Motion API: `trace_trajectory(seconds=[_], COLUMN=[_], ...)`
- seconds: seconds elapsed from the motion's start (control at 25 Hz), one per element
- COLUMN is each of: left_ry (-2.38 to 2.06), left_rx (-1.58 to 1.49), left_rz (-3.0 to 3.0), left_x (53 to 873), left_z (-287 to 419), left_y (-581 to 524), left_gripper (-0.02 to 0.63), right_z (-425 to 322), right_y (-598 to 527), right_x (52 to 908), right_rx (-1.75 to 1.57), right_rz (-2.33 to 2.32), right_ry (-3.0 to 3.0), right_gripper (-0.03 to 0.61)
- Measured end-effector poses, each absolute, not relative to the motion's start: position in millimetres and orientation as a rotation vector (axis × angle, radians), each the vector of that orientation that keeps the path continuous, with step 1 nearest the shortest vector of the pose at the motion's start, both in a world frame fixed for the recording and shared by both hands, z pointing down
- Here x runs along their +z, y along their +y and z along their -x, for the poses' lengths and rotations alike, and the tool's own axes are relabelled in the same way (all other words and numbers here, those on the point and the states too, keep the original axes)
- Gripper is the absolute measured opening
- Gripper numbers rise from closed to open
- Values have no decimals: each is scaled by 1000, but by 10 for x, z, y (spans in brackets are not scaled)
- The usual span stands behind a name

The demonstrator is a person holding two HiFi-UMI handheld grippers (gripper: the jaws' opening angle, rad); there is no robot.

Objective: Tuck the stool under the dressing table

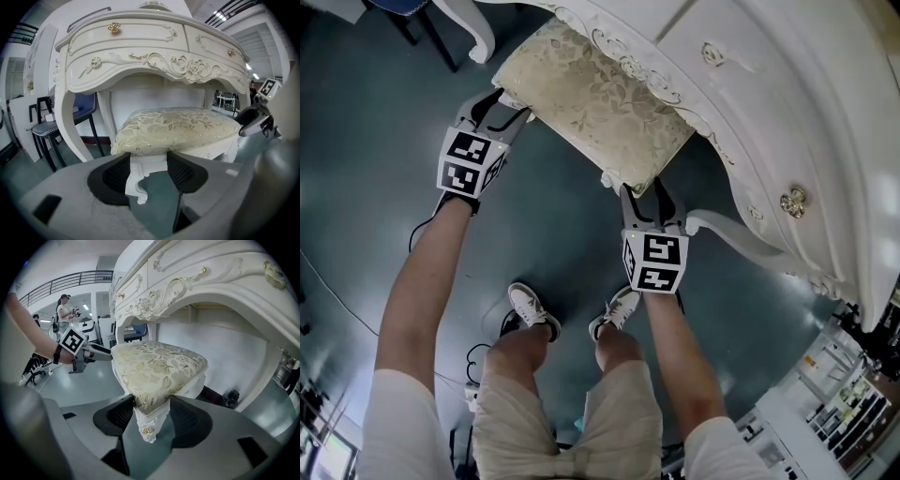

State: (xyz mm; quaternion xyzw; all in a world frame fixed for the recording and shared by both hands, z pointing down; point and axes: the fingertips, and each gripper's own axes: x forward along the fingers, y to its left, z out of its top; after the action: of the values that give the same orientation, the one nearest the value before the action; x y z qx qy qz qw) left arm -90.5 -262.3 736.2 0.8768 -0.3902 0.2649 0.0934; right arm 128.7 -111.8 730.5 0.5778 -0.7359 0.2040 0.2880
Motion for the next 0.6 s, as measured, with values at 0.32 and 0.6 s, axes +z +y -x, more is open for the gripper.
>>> trace_trajectory(seconds=[0.32, 0.6], left_ry=[-1164, -1163], left_rx=[793, 830], left_rz=[-2587, -2584], left_x=[7358, 7354], left_z=[803, 763], left_y=[-2746, -2823], left_gripper=[242, 244], right_z=[-1399, -1425], right_y=[-1265, -1339], right_x=[7292, 7290], right_rx=[519, 521], right_rz=[-1556, -1567], right_ry=[-1957, -1958], right_gripper=[249, 247])
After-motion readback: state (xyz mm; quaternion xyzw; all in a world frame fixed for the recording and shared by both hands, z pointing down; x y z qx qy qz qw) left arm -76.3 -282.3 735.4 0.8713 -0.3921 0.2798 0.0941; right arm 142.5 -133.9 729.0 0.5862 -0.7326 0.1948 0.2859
